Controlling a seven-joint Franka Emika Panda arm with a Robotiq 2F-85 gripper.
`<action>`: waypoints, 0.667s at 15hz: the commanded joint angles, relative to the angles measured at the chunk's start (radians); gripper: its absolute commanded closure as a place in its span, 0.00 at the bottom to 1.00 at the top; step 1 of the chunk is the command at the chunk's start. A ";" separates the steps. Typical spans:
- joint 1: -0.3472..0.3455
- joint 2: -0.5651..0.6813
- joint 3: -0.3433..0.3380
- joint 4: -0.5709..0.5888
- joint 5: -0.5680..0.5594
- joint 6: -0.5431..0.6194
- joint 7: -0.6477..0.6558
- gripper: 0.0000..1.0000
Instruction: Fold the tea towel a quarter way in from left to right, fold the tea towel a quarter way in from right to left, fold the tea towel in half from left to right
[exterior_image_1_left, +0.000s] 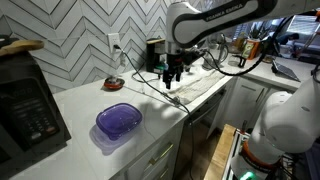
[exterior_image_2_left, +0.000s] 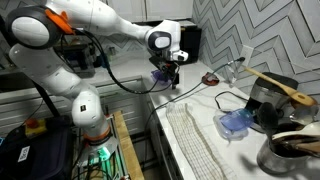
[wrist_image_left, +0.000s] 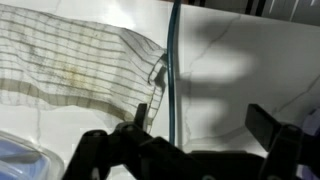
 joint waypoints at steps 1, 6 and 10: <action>0.000 0.031 -0.010 0.002 0.003 0.009 -0.001 0.00; -0.003 0.086 -0.019 0.009 0.009 0.027 -0.001 0.00; -0.035 0.134 -0.039 0.008 -0.002 0.053 0.032 0.00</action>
